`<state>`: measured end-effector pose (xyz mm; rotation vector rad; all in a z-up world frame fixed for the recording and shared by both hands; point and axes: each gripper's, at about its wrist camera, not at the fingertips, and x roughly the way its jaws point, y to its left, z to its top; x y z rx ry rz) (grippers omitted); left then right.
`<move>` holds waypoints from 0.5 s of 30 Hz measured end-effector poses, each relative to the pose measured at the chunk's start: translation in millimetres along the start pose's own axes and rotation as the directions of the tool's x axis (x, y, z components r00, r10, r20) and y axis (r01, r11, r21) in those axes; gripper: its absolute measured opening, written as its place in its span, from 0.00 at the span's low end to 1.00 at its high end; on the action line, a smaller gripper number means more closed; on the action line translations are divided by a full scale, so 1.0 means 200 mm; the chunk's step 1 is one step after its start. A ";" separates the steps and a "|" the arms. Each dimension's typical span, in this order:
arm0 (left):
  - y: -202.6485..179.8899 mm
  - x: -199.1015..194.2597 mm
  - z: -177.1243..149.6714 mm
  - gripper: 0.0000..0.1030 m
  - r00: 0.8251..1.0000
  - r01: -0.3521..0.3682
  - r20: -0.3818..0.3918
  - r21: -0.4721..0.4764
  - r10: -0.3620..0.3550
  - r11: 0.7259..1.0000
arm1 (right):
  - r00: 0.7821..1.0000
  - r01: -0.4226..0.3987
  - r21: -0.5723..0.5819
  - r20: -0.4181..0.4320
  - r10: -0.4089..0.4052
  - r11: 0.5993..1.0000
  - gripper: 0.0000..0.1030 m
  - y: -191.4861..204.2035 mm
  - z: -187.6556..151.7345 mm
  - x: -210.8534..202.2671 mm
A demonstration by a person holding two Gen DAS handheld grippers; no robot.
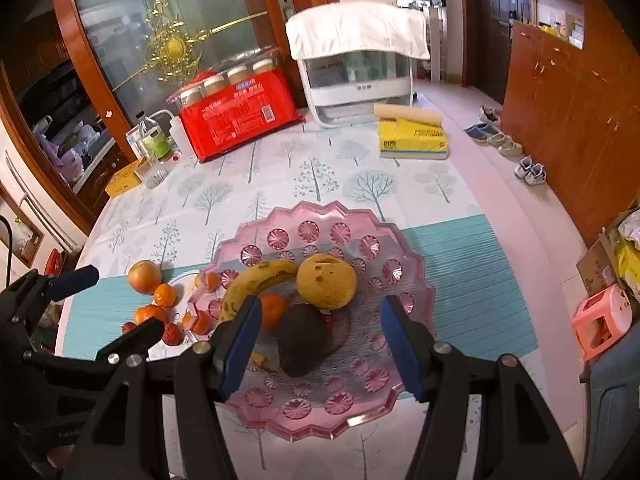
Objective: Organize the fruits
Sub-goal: 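Lower the banana and pear into the bowl and open both grippers, then move the left gripper to the large red apple while the right gripper moves to an orange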
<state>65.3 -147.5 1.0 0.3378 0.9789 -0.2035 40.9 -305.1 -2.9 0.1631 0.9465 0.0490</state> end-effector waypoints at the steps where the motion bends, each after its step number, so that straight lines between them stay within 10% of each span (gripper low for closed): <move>1: 0.02 -0.01 0.00 0.87 1.000 0.001 0.006 -0.001 -0.001 1.000 | 1.000 0.003 0.002 0.005 -0.003 1.000 0.60 0.01 -0.01 -0.01; 15: 0.57 -0.09 -0.10 0.87 0.998 0.046 0.053 -0.008 -0.046 0.999 | 0.991 0.087 0.064 0.100 -0.094 0.994 0.60 0.44 -0.02 -0.17</move>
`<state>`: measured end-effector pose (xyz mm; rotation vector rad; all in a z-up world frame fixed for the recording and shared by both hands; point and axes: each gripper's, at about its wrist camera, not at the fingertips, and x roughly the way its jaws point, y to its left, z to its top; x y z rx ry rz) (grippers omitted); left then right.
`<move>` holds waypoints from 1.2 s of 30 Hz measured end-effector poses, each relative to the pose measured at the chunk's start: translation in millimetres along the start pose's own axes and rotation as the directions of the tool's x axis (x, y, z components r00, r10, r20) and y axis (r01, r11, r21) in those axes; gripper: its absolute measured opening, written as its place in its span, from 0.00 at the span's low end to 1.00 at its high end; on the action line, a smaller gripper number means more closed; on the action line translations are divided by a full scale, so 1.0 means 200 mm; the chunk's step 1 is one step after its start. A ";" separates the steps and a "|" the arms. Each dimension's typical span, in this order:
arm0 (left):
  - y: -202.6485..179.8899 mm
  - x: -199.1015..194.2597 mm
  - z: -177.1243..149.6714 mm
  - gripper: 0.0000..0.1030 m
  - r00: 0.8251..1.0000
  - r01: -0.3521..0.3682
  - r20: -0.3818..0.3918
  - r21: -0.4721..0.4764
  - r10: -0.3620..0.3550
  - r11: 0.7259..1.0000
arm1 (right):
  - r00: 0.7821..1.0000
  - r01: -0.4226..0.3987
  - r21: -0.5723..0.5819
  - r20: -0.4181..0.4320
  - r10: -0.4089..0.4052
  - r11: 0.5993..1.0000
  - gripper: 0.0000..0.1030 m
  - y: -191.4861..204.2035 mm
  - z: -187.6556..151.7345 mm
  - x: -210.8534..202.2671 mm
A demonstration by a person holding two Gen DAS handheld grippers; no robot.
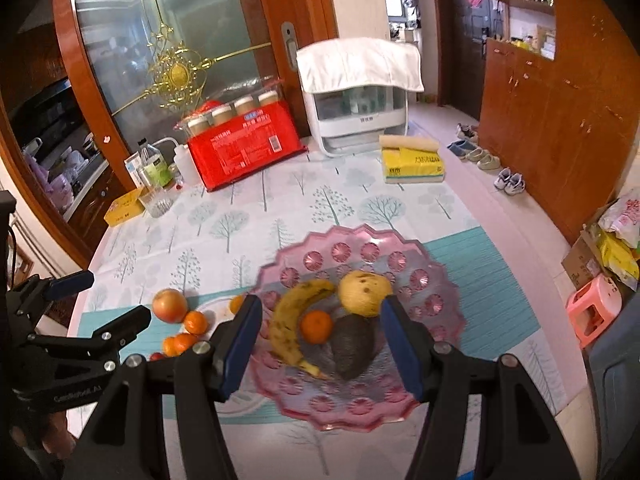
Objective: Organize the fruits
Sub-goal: 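Move the left gripper to the large red apple while the right gripper moves to an orange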
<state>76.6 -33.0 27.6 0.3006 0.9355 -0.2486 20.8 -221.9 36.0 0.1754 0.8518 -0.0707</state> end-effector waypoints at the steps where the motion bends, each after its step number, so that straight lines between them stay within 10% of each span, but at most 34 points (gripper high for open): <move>1: 0.05 0.00 -0.01 0.87 1.000 0.001 0.003 0.001 -0.001 1.000 | 1.000 0.012 0.000 0.003 -0.012 1.000 0.60 0.06 -0.01 0.00; 17: 0.75 0.37 -0.21 0.87 0.993 -0.002 -0.120 -0.045 -0.004 0.999 | 0.991 0.025 -0.037 -0.131 -0.029 0.999 0.60 0.67 -0.30 0.27; 36: 0.73 1.02 -0.22 0.87 0.922 0.212 -0.299 -0.146 -0.247 0.966 | 0.962 -0.095 -0.327 -0.274 0.002 0.940 0.60 1.03 -0.48 0.84</move>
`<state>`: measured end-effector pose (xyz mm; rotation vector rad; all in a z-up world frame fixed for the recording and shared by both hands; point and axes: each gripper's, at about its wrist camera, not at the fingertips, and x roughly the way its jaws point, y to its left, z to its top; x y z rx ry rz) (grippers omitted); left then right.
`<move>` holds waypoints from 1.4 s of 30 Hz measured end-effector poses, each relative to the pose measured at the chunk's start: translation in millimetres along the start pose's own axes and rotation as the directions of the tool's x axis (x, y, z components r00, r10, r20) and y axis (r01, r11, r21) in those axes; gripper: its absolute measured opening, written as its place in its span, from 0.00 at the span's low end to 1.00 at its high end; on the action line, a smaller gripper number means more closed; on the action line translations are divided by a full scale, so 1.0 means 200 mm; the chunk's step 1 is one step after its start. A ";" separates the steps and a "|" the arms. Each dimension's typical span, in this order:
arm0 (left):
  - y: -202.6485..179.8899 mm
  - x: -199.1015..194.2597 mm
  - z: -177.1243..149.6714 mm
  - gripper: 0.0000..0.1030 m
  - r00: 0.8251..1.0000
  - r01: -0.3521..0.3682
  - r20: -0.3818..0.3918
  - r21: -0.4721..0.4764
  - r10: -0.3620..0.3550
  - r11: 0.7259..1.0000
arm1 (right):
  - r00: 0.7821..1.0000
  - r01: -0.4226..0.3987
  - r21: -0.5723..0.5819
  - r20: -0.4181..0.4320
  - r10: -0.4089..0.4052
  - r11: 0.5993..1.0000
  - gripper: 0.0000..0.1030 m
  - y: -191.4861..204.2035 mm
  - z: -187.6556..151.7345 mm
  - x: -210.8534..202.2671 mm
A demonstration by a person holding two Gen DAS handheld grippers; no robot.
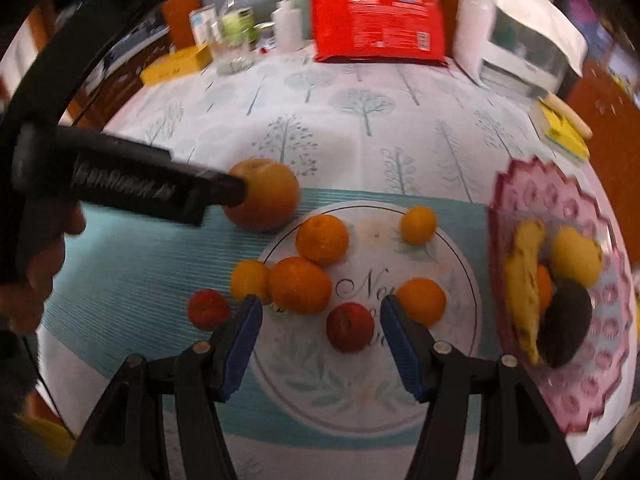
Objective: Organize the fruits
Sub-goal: 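Move the left gripper to the large red apple while the right gripper moves to an orange, then grasp the large red apple with the left gripper while the right gripper grasps the large orange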
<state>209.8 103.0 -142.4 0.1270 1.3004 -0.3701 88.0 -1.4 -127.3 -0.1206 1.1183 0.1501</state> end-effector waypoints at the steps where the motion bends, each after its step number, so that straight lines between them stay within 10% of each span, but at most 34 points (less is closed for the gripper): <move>1: 0.00 0.03 0.01 0.87 1.000 0.008 -0.009 -0.003 -0.008 1.000 | 1.000 0.002 -0.020 -0.007 -0.003 1.000 0.60 0.01 0.00 0.02; 14: -0.05 0.26 0.08 0.87 0.997 0.015 -0.070 0.023 -0.013 1.000 | 0.993 -0.121 -0.112 -0.006 0.121 0.986 0.60 0.06 0.03 0.17; 23: -0.05 0.28 0.09 0.66 0.993 0.105 -0.057 0.018 -0.104 0.994 | 0.983 -0.182 -0.144 -0.007 0.183 0.973 0.45 0.01 0.02 0.16; 42: 0.14 0.11 -0.04 0.66 1.000 -0.002 -0.016 -0.029 0.002 1.000 | 0.982 -0.183 -0.236 0.011 0.191 0.954 0.44 -0.08 0.01 0.16</move>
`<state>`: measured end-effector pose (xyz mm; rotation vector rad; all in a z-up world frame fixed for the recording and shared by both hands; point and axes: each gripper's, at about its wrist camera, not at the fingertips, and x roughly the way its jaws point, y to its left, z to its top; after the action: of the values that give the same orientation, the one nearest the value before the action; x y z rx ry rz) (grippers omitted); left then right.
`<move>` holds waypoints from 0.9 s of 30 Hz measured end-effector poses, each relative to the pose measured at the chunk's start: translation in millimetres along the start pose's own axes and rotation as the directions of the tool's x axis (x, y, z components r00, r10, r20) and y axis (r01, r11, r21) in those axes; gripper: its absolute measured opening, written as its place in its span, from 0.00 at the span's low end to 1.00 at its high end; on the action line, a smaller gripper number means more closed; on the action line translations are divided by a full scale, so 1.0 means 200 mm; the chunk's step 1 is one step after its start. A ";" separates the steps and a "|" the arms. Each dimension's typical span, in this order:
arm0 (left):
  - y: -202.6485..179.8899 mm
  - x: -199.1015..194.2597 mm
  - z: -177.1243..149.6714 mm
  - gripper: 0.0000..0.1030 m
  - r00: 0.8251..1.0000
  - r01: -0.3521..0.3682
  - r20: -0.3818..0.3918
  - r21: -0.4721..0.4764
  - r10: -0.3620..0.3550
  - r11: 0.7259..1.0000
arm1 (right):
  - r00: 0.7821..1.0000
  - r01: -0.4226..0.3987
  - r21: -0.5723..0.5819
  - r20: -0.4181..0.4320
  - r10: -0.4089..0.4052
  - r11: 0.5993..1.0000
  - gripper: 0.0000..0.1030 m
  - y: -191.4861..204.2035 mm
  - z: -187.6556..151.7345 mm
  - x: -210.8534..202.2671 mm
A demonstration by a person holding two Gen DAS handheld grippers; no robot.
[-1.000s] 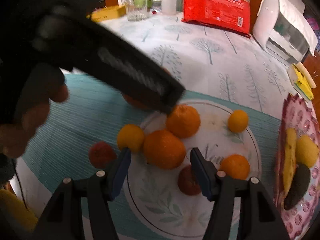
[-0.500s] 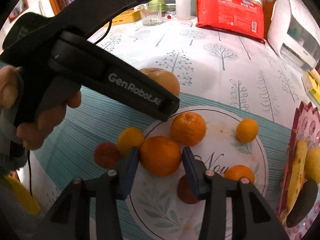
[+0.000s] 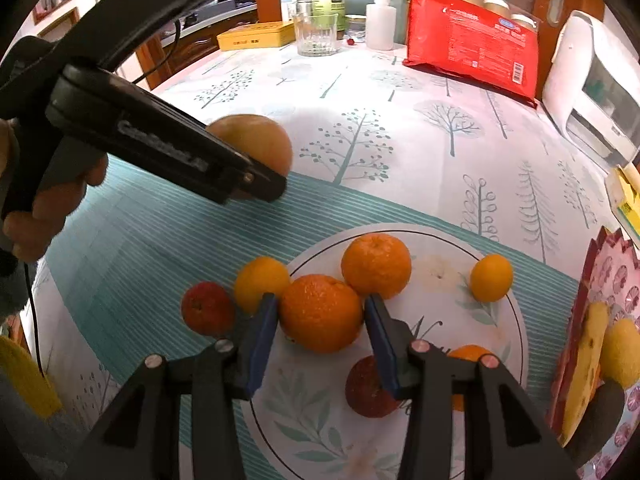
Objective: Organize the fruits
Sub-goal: 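Grasp the large red apple with the left gripper while the right gripper grasps the large orange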
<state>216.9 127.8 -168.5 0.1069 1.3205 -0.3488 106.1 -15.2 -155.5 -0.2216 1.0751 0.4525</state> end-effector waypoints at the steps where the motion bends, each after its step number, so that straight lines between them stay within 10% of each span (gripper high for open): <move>1: 0.01 -0.01 -0.01 0.66 1.000 0.000 0.001 -0.005 0.000 1.000 | 1.000 -0.012 0.000 -0.006 0.012 1.000 0.44 -0.02 0.00 0.00; 16: 0.00 -0.16 -0.12 0.66 1.000 -0.003 0.031 -0.007 0.004 1.000 | 0.982 -0.170 0.177 -0.047 0.181 0.969 0.51 -0.16 0.01 0.08; 27: -0.10 -0.40 -0.22 0.66 0.995 -0.017 0.101 0.038 0.013 0.999 | 0.995 -0.072 0.247 0.089 0.051 0.966 0.44 -0.11 -0.03 -0.21</move>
<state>154.2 136.2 -99.2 0.1304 1.2133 -0.3623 94.2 -47.2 -122.3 0.0534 1.0493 0.3737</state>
